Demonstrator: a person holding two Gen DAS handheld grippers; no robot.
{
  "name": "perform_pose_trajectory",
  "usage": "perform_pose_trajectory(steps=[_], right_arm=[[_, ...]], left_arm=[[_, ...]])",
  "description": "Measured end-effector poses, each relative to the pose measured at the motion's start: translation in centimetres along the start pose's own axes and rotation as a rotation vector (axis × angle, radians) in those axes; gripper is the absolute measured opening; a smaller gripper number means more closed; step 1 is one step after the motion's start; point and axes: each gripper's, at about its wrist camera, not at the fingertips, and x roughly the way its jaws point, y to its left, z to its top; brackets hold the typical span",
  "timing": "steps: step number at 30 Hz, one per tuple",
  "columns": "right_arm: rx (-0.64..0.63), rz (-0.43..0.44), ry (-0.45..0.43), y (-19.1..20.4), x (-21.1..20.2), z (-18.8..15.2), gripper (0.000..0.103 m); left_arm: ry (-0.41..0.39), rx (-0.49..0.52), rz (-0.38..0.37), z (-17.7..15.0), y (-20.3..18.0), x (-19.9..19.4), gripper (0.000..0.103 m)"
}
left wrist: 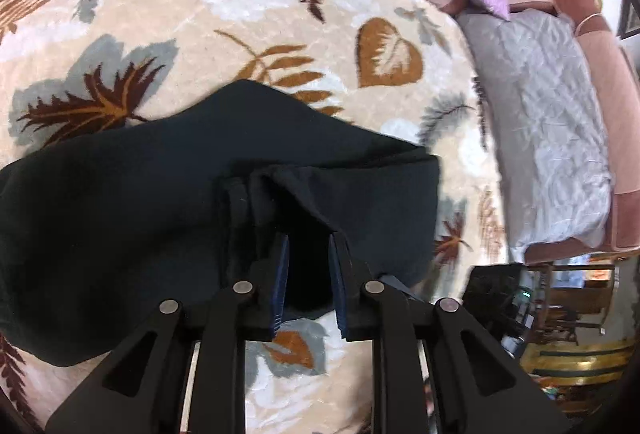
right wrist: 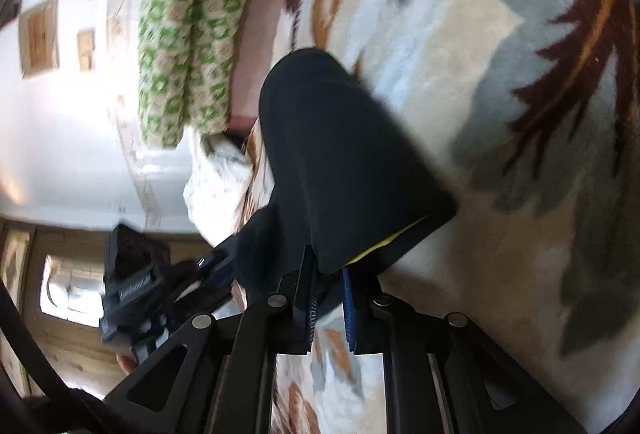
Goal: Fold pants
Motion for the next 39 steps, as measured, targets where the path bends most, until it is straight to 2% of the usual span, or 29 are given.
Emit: perform_pose_trajectory(steps=[2,4,6,8,10,13,15,18,21,22,26,30,34,39], right_arm=[[-0.005,-0.025,0.006,-0.4,-0.3,-0.1,0.01],[0.032,-0.023,0.006,-1.2,-0.2,0.2,0.009],[0.042,-0.022,0.014,-1.1,-0.1,0.3,0.014],[0.07,-0.003,0.022,-0.9,-0.5,0.2,0.026],[0.098,0.008,0.023,-0.7,-1.3,0.1,0.033],[0.089,0.018,0.028,0.0,-2.6,-0.3,0.038],[0.029,0.001,0.036,1.3,-3.0,-0.7,0.041],[-0.118,-0.023,0.089,4.6,-2.2,-2.0,0.041],[-0.375,-0.095,0.168,9.5,0.3,-4.4,0.046],[-0.502,-0.145,0.189,11.6,1.7,-5.8,0.05],[-0.902,-0.317,0.231,16.9,6.8,-11.1,0.052],[-1.19,-0.461,0.26,18.4,11.6,-16.2,0.057],[-1.386,-0.573,0.257,18.5,15.9,-19.1,0.06],[-1.505,-0.692,0.272,17.3,19.8,-20.4,0.064]], left_arm=[[0.002,0.021,0.113,-0.1,0.2,1.0,0.017],[0.015,0.014,0.163,-0.2,0.8,2.0,0.017],[0.002,-0.003,0.154,-0.5,1.4,1.5,0.017],[-0.016,-0.019,0.184,-0.7,2.1,0.4,0.017],[-0.036,-0.036,0.176,-1.2,3.1,-1.0,0.017],[-0.064,-0.091,0.15,-2.3,5.7,-3.9,0.017],[-0.075,-0.119,0.132,-2.8,7.3,-5.4,0.017],[-0.111,-0.174,0.13,-4.1,10.7,-8.0,0.017],[-0.126,-0.211,0.114,-5.0,13.5,-10.0,0.017],[-0.128,-0.217,0.112,-5.4,14.3,-10.6,0.017],[-0.149,-0.22,0.131,-6.1,16.3,-12.4,0.017],[-0.161,-0.242,0.104,-6.1,18.4,-13.6,0.017],[-0.171,-0.251,0.096,-5.7,19.9,-14.3,0.017],[-0.185,-0.272,0.049,-5.2,21.8,-14.7,0.017]])
